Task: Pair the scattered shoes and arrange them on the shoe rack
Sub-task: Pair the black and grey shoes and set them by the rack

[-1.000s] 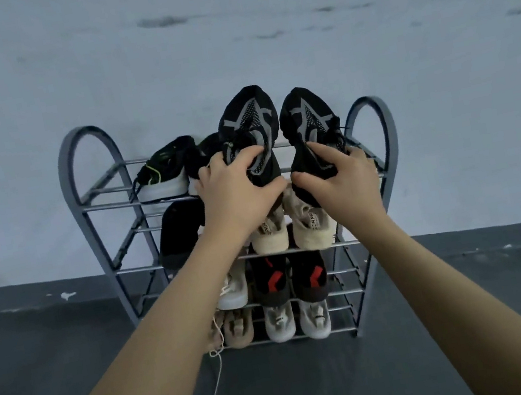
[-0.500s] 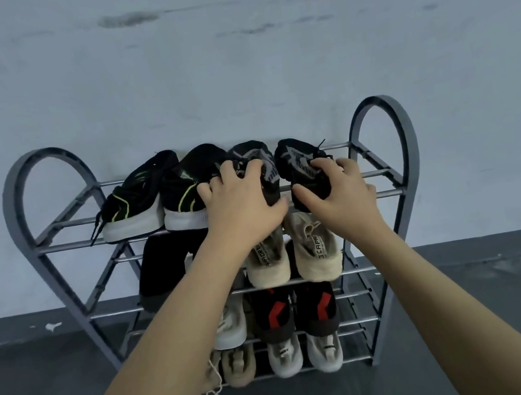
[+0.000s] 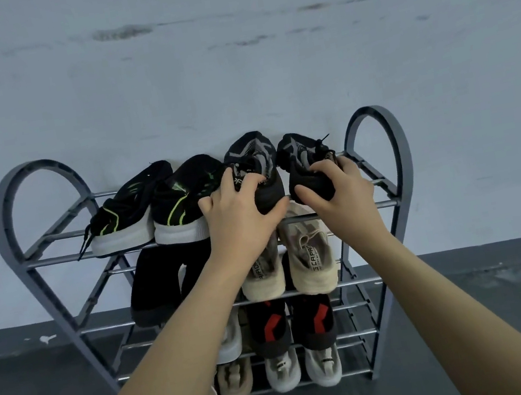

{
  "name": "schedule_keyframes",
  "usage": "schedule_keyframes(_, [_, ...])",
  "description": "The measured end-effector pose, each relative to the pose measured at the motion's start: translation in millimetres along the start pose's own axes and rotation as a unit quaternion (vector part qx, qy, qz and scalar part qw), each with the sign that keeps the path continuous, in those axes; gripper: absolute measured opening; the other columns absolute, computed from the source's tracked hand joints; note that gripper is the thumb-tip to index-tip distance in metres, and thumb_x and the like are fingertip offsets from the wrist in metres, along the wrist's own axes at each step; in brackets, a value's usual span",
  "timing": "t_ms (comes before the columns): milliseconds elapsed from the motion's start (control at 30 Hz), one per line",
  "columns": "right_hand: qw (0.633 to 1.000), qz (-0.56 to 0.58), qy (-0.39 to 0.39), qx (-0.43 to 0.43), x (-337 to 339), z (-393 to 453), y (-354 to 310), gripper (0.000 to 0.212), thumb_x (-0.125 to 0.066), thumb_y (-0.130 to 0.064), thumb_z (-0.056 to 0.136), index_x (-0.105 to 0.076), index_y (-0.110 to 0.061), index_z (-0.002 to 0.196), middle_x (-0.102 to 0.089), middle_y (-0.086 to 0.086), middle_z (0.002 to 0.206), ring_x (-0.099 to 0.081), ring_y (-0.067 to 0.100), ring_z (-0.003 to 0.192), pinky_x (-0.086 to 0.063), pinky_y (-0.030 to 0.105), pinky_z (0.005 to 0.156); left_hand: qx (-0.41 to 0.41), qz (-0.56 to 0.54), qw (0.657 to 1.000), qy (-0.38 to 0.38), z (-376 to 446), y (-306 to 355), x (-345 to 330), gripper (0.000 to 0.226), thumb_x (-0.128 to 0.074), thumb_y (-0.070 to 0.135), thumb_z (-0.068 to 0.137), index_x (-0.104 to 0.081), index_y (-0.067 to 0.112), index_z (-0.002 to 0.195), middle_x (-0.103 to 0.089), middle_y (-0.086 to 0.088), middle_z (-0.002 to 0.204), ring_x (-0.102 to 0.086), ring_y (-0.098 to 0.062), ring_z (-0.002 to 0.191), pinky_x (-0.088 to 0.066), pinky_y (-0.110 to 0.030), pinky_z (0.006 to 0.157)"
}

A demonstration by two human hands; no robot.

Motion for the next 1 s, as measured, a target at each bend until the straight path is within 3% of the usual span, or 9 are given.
schedule_keyframes(100, [0.998, -0.055, -0.027, 0.017, -6, 1, 5, 0.034, -0.062, -0.043, 0.082, -0.059, -0.025, 0.11, -0.052, 0.013, 0.122, -0.047, 0.027, 0.118, -0.03, 0.049, 0.105, -0.046, 0.102, 0.994, -0.015, -1, 2, -7, 0.048, -0.057, 0.056, 0.079, -0.056, 0.024, 0.114, -0.042, -0.019, 0.14, -0.055, -0.032, 0.109, -0.023, -0.042, 0.091])
schedule_keyframes(200, [0.997, -0.066, -0.028, 0.017, -14, -8, 9, 0.036, -0.06, -0.044, 0.084, -0.058, -0.025, 0.113, -0.047, 0.017, 0.131, -0.038, 0.028, 0.129, -0.019, 0.042, 0.107, -0.059, 0.131, 0.99, -0.014, -6, -3, -10, 0.049, -0.055, 0.054, 0.081, -0.056, 0.02, 0.116, -0.043, -0.021, 0.139, -0.058, -0.032, 0.104, -0.023, -0.044, 0.094])
schedule_keyframes(333, [0.999, -0.039, -0.002, 0.006, -9, -8, 10, 0.032, -0.06, -0.045, 0.083, -0.058, -0.028, 0.11, -0.051, 0.009, 0.12, -0.05, 0.026, 0.107, -0.023, 0.039, 0.1, -0.057, 0.065, 0.996, 0.011, -8, -4, -8, 0.047, -0.062, 0.05, 0.079, -0.062, 0.015, 0.11, -0.053, -0.022, 0.129, -0.058, -0.034, 0.103, -0.028, -0.043, 0.093])
schedule_keyframes(467, [0.999, -0.036, -0.025, -0.001, -2, -4, 14, 0.033, -0.061, -0.044, 0.083, -0.057, -0.029, 0.112, -0.047, 0.009, 0.123, -0.052, 0.03, 0.106, -0.036, 0.048, 0.101, -0.037, 0.026, 0.999, 0.024, -8, 1, -9, 0.042, -0.063, 0.048, 0.08, -0.064, 0.016, 0.108, -0.059, -0.016, 0.12, -0.056, -0.034, 0.105, -0.031, -0.045, 0.095])
schedule_keyframes(600, [0.998, -0.047, -0.053, 0.005, -1, -5, 16, 0.037, -0.061, -0.045, 0.082, -0.057, -0.027, 0.115, -0.045, 0.013, 0.131, -0.051, 0.034, 0.114, -0.042, 0.054, 0.097, -0.039, 0.059, 0.997, -0.036, -10, -1, -11, 0.047, -0.055, 0.053, 0.081, -0.054, 0.025, 0.119, -0.049, -0.009, 0.128, -0.052, -0.031, 0.109, -0.021, -0.047, 0.104])
schedule_keyframes(667, [0.997, -0.049, -0.051, 0.002, -3, -6, 14, 0.037, -0.06, -0.045, 0.083, -0.057, -0.027, 0.115, -0.045, 0.014, 0.132, -0.051, 0.035, 0.115, -0.042, 0.054, 0.096, -0.052, 0.054, 0.996, -0.049, -10, -5, -8, 0.048, -0.056, 0.05, 0.08, -0.052, 0.026, 0.121, -0.048, -0.009, 0.129, -0.051, -0.03, 0.11, -0.018, -0.044, 0.106])
schedule_keyframes(767, [0.997, -0.055, -0.05, 0.009, -8, -6, 12, 0.038, -0.06, -0.044, 0.083, -0.057, -0.026, 0.115, -0.045, 0.016, 0.132, -0.051, 0.037, 0.112, -0.041, 0.054, 0.097, -0.064, 0.038, 0.997, -0.02, -12, -6, -4, 0.044, -0.064, 0.042, 0.079, -0.059, 0.019, 0.116, -0.056, -0.012, 0.118, -0.047, -0.03, 0.104, -0.026, -0.043, 0.101])
schedule_keyframes(833, [0.997, -0.058, -0.054, 0.012, -10, -5, 12, 0.037, -0.059, -0.044, 0.084, -0.057, -0.025, 0.116, -0.045, 0.017, 0.133, -0.051, 0.037, 0.113, -0.04, 0.053, 0.098, -0.066, 0.058, 0.996, -0.006, -14, -4, -6, 0.043, -0.066, 0.039, 0.08, -0.062, 0.015, 0.115, -0.058, -0.015, 0.114, -0.054, -0.034, 0.097, -0.031, -0.042, 0.097])
schedule_keyframes(1000, [0.992, -0.104, -0.074, 0.015, -11, -3, 14, 0.04, -0.051, -0.05, 0.087, -0.048, -0.031, 0.122, -0.038, 0.016, 0.14, -0.047, 0.036, 0.118, -0.029, 0.051, 0.106, -0.077, 0.095, 0.993, -0.002, -16, -5, -11, 0.045, -0.058, 0.042, 0.084, -0.058, 0.017, 0.122, -0.055, -0.016, 0.121, -0.061, -0.032, 0.096, -0.03, -0.041, 0.098])
Point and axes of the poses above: each hand's wrist, its own z-axis towards the middle knuckle, its own x-axis out of the back of the hand, y = z × x, the point moved 2 cm from there along z, towards the middle knuckle
